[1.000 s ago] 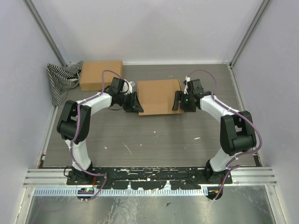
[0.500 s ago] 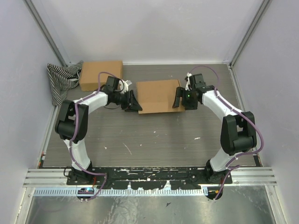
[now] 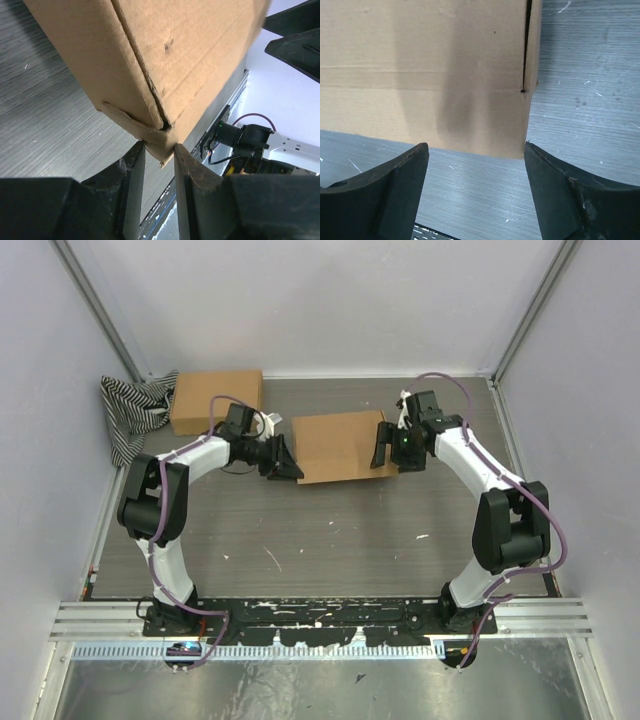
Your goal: Fold the paper box
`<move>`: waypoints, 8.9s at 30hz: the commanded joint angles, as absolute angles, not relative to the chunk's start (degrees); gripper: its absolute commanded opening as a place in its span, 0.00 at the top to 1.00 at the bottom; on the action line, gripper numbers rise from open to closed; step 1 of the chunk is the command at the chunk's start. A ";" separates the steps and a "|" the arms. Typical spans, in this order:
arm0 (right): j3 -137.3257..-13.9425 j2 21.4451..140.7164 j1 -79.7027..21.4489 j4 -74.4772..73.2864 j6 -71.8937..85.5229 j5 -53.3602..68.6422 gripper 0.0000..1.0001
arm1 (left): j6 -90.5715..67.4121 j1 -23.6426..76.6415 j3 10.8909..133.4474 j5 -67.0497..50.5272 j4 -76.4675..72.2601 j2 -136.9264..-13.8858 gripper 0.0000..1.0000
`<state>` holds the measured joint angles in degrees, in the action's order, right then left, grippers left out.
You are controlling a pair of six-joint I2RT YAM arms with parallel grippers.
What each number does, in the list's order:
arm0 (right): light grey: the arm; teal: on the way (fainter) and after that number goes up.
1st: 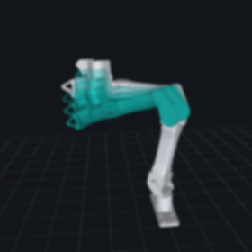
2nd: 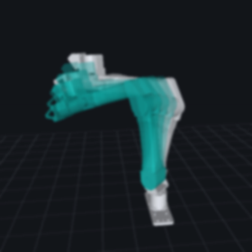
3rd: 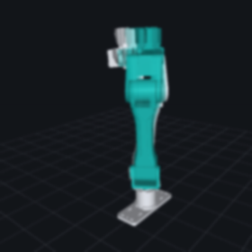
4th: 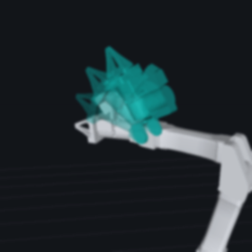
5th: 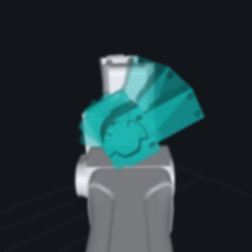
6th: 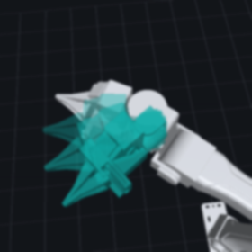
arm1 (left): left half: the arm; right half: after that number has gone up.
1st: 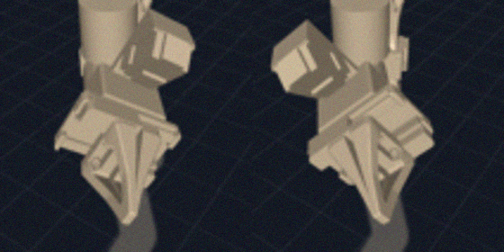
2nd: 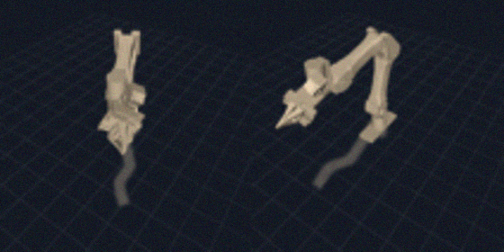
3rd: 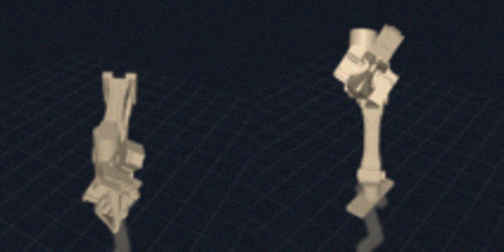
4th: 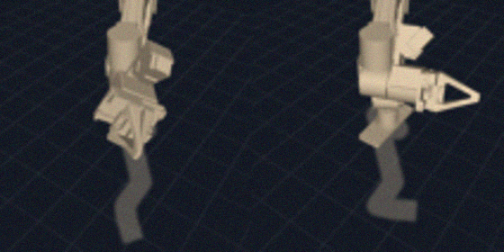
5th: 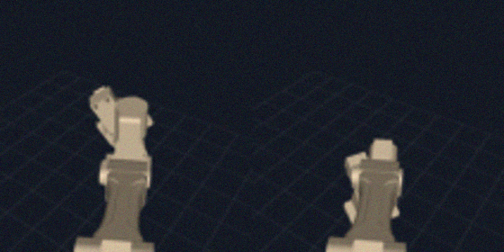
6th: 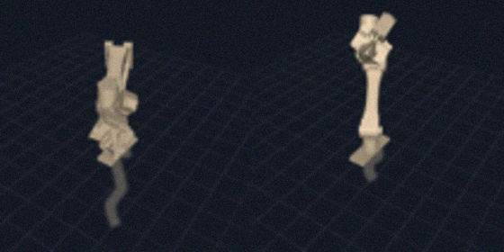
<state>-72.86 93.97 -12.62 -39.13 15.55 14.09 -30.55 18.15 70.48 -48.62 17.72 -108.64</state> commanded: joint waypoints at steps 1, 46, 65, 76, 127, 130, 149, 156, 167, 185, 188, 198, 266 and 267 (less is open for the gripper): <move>-74.67 87.42 -13.06 -38.68 16.67 7.63 0.18 | -31.79 18.08 69.91 -51.60 16.49 -107.56 0.66; -33.33 90.03 -27.20 35.29 56.41 16.93 0.29 | -34.45 27.24 97.52 -25.46 5.38 -127.34 0.47; -42.20 77.91 -27.17 22.27 44.16 8.71 0.27 | -30.26 27.18 95.13 -26.06 8.04 -127.16 0.52; -55.83 77.46 -26.02 1.19 30.23 -3.37 0.27 | -29.21 23.19 85.33 -25.56 10.30 -113.79 0.42; -57.25 90.04 -7.97 -13.88 17.43 14.49 0.36 | -30.90 32.94 55.77 -17.57 4.79 -95.48 0.27; -57.14 89.87 -8.36 -13.72 17.40 15.72 0.35 | -30.76 32.96 56.17 -17.64 4.49 -96.30 0.26; -56.26 82.79 -9.35 -16.21 18.50 22.14 0.38 | -29.92 33.22 59.69 -22.67 8.99 -91.47 0.37; -56.42 82.16 -10.22 -16.96 18.97 22.82 0.39 | -28.65 32.21 60.98 -23.08 12.35 -91.04 0.37; -56.88 84.84 -12.45 -19.53 18.56 14.77 0.42 | -26.52 31.29 61.45 -24.11 18.20 -93.03 0.38; -59.71 81.59 -12.68 -23.18 17.50 10.49 0.37 | -24.97 30.99 64.39 -12.18 28.03 -85.76 0.30; -60.90 83.00 -12.71 -23.50 17.42 10.85 0.37 | -26.28 30.28 64.05 -12.63 26.38 -85.21 0.28; -61.35 83.60 -12.71 -22.81 17.60 13.11 0.38 | -29.94 29.62 62.20 -16.13 19.33 -88.75 0.30; -59.22 86.16 -16.11 -22.92 16.39 14.56 0.48 | -22.66 27.77 68.78 -16.87 23.38 -99.76 0.40; -59.46 85.59 -16.09 -23.32 16.43 14.61 0.49 | -22.45 27.77 69.34 -17.27 24.25 -99.49 0.40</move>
<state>-58.78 90.43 -15.55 -23.49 16.60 12.78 -22.76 27.83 68.99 -14.90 21.61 -101.80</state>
